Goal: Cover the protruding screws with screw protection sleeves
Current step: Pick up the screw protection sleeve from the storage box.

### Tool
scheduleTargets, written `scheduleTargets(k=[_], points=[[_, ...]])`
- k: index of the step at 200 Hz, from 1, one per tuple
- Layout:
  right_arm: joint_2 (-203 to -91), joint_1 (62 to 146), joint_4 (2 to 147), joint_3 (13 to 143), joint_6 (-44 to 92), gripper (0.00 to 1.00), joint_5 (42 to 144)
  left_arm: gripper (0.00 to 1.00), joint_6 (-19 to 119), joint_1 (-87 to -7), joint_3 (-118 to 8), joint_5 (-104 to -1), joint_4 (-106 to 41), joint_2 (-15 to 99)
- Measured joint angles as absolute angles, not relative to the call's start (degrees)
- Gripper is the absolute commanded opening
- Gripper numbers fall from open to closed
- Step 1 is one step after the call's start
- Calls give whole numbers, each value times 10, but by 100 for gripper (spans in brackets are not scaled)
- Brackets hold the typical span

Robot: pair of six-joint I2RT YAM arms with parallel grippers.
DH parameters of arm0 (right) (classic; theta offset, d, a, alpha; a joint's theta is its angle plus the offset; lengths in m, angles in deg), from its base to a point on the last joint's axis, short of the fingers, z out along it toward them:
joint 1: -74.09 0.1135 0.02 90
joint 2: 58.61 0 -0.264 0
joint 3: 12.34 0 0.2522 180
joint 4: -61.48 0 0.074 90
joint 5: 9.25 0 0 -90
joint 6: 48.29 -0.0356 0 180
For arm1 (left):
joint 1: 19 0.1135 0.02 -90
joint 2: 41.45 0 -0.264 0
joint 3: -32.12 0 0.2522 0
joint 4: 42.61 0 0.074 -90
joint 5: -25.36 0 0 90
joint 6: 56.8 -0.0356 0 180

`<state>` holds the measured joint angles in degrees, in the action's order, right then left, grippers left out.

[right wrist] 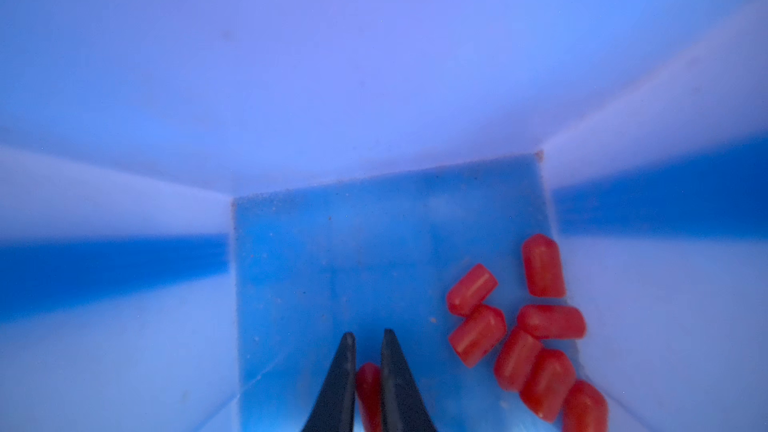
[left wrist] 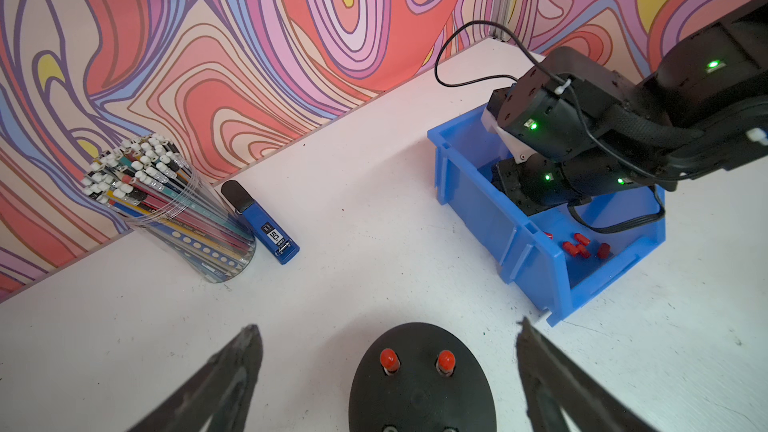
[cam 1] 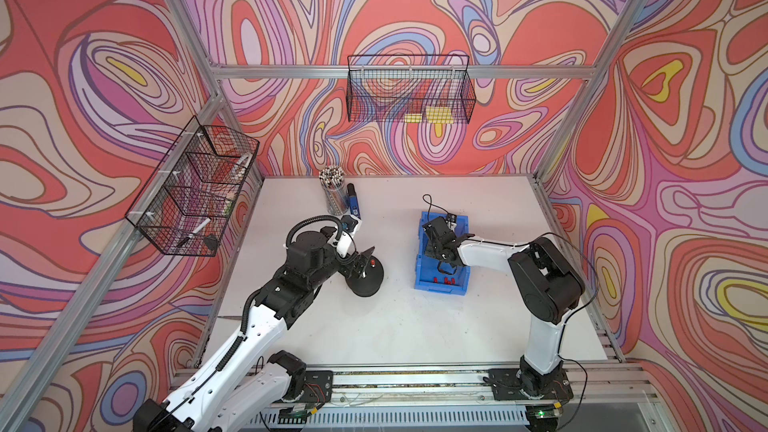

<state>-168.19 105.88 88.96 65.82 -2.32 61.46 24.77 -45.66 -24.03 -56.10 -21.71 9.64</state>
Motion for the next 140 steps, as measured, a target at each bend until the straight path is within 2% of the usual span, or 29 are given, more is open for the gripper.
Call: scheduleTargets(k=[41, 87, 140], points=[[-1682, 1059, 889, 658, -23, 4, 615, 95, 248, -457, -240, -561, -217, 96], [-1672, 1059, 889, 656, -16, 0, 619, 95, 248, -457, -240, -562, -217, 96], [-1556, 1059, 870, 611, 4, 0, 657, 93, 266, -457, -275, -559, -202, 112]])
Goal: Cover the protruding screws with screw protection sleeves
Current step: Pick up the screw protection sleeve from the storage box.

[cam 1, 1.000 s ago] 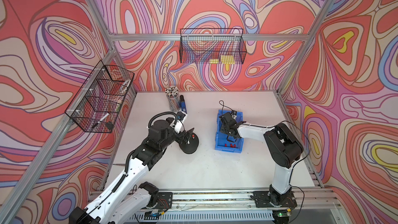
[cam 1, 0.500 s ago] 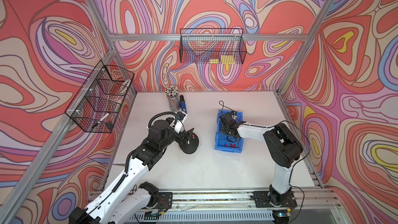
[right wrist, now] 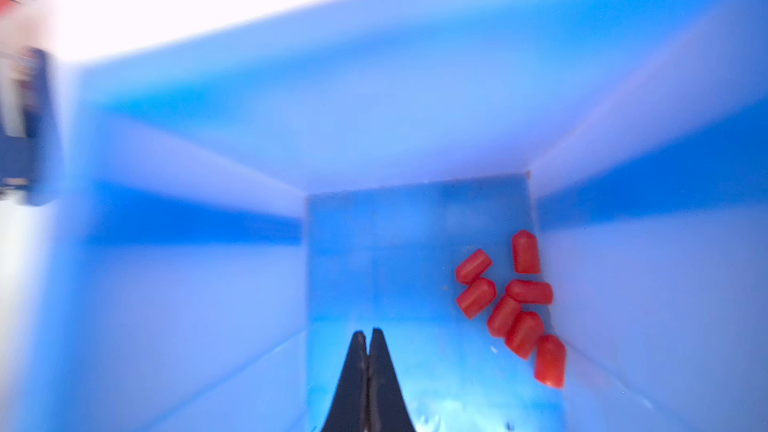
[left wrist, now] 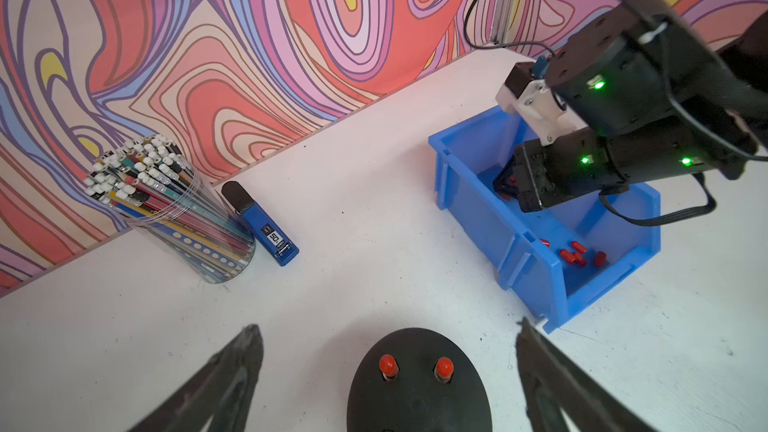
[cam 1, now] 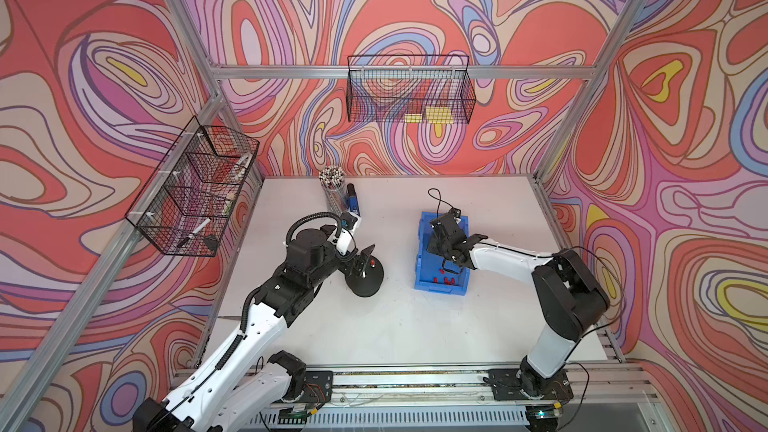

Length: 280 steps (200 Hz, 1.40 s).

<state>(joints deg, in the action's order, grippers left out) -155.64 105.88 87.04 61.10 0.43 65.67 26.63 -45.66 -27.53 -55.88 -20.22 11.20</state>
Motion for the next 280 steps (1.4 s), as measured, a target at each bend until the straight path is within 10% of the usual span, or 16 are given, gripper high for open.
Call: scheduleTargets(k=[142, 248, 280], points=[[-1307, 1057, 411, 522, -6, 0, 1106, 73, 475, -473, -390, -228, -343, 194], [-1329, 1107, 275, 533, -68, 0, 1173, 27, 582, -475, -390, -156, -478, 236], [-1330, 1109, 269, 533, -68, 0, 1168, 35, 590, -476, -390, -146, -490, 236]])
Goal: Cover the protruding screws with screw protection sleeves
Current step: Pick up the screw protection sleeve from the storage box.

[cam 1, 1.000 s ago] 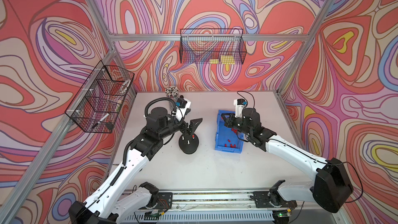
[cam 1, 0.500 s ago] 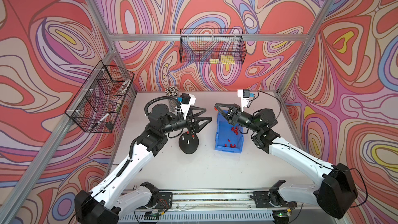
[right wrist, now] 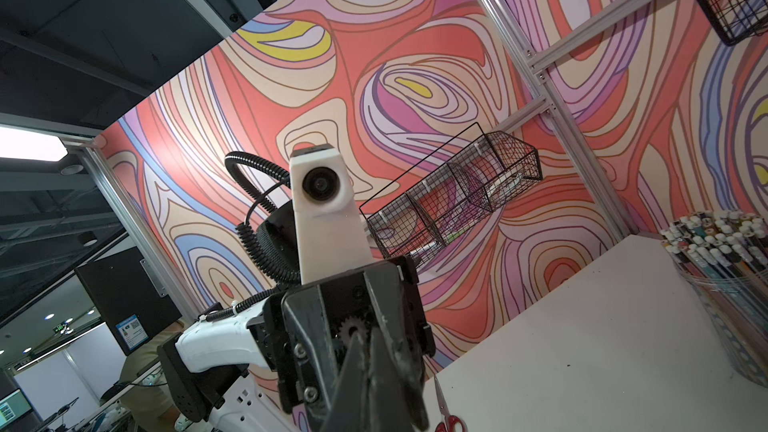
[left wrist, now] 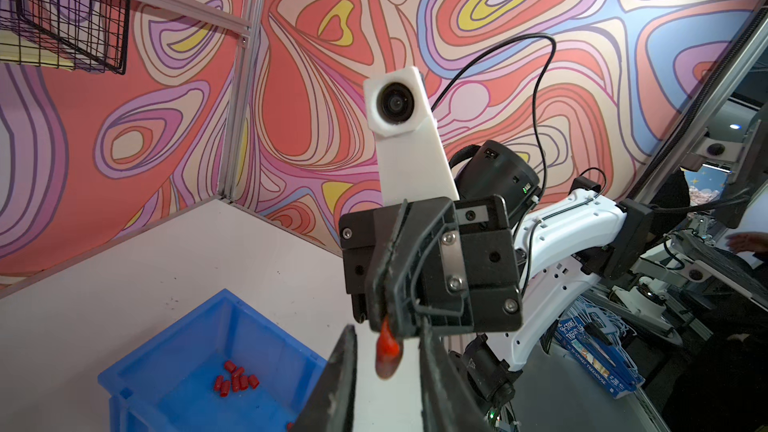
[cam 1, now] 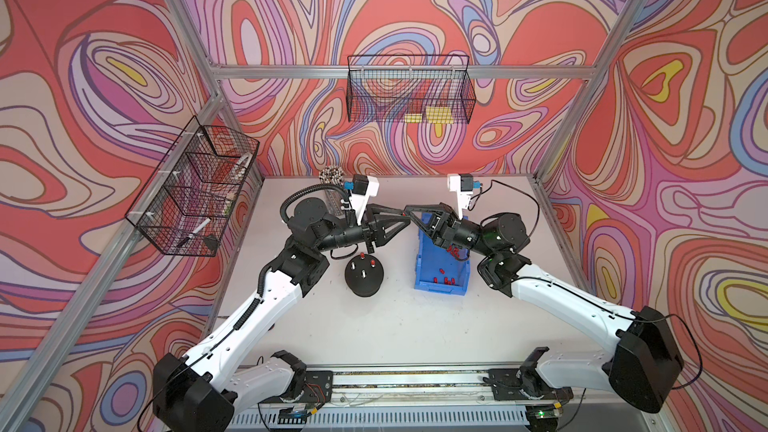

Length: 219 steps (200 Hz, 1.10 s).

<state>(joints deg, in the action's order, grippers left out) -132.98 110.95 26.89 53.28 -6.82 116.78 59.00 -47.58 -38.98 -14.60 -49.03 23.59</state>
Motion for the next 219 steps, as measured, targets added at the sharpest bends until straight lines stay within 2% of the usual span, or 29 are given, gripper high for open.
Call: scheduleTargets(k=[19, 93, 219], points=[[-1330, 1112, 268, 533, -68, 0, 1168, 37, 591, -476, -388, -148, -492, 233], [-1330, 1114, 268, 533, -67, 0, 1166, 31, 598, -476, -381, -148, -503, 223], [-1319, 1114, 268, 533, -59, 0, 1159, 29, 612, -476, -362, -147, -534, 223]])
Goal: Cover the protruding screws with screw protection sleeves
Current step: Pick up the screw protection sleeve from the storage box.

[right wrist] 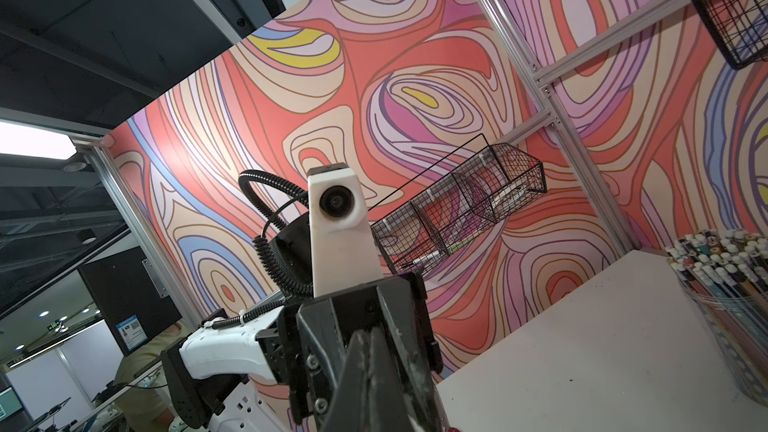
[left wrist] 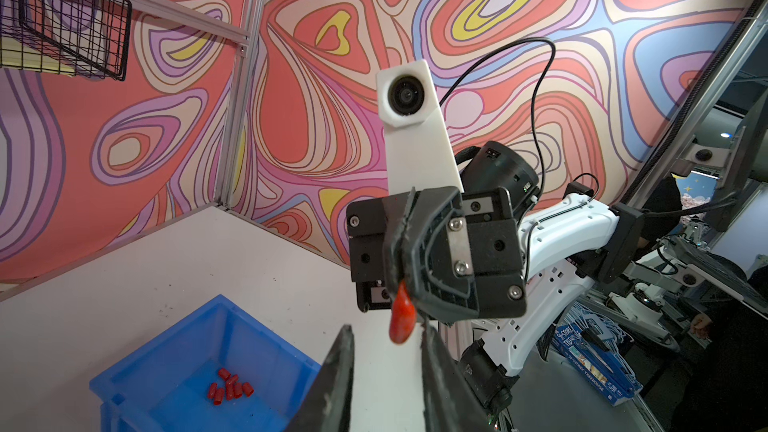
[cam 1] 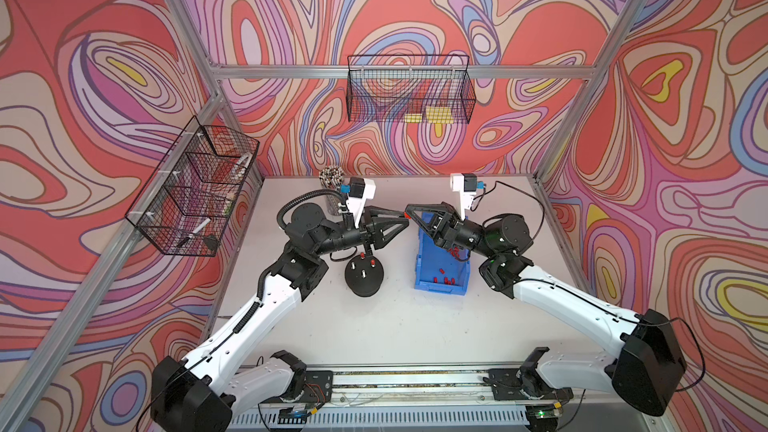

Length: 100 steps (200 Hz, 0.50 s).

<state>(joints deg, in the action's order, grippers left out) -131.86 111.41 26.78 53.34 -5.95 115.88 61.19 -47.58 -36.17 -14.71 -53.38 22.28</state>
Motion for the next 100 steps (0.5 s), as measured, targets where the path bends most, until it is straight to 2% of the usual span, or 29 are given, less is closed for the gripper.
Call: scheduleTargets(k=[49, 100], points=[[-1319, 1114, 268, 534, -59, 0, 1159, 19, 619, -476, -362, -147, -546, 223], [-1319, 1114, 268, 538, -59, 0, 1159, 17, 624, -476, -362, -145, -559, 223]])
